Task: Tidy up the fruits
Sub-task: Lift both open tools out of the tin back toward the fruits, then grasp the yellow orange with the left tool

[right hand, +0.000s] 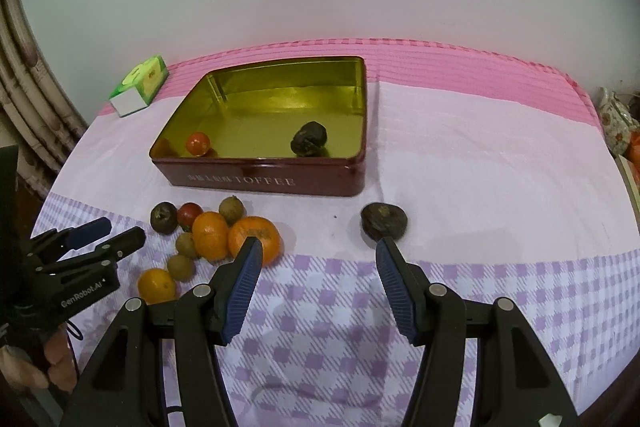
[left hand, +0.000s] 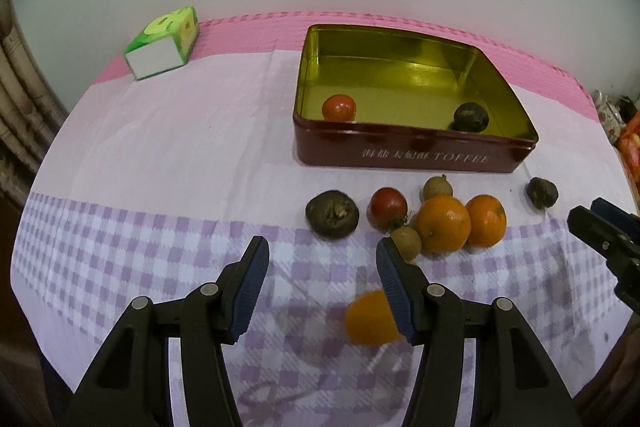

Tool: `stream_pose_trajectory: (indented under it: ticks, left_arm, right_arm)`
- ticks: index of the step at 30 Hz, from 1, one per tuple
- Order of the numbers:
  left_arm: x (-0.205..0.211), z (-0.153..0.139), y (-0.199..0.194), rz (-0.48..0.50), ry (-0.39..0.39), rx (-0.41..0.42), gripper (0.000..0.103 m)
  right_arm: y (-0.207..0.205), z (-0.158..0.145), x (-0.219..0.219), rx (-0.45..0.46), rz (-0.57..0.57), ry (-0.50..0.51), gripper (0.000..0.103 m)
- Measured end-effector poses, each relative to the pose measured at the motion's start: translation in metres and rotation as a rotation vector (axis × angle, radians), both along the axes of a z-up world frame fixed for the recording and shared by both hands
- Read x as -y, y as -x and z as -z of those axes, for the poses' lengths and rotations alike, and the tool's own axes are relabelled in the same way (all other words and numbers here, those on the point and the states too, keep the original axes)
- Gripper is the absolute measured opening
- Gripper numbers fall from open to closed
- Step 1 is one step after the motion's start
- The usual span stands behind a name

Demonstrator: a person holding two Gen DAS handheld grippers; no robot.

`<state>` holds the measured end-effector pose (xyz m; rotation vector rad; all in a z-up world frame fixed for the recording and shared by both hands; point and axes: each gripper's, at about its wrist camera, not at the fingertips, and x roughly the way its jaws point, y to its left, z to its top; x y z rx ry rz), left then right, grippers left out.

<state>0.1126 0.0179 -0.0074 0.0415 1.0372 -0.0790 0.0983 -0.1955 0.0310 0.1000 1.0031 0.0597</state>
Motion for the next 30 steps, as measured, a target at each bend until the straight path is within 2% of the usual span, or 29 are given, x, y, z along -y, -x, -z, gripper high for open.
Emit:
stream_pose_trajectory:
  ticks: [9,17,30]
  left_arm:
    - [0.000,0.009,0.018,0.012,0.010,-0.028,0.057]
    - [0.006,0.009,0.040,0.036,0.022,-0.017,0.059]
    - [0.021,0.009,0.055,0.080,0.018,-0.009,0.059]
  right_arm:
    - [0.023,0.011,0.012,-0.022,0.018,0.011,0.056]
    - [0.045,0.018,0.022,-0.047,0.030,0.014,0.056]
    - [0.047,0.026,0.023,-0.083,0.034,0.017,0.056]
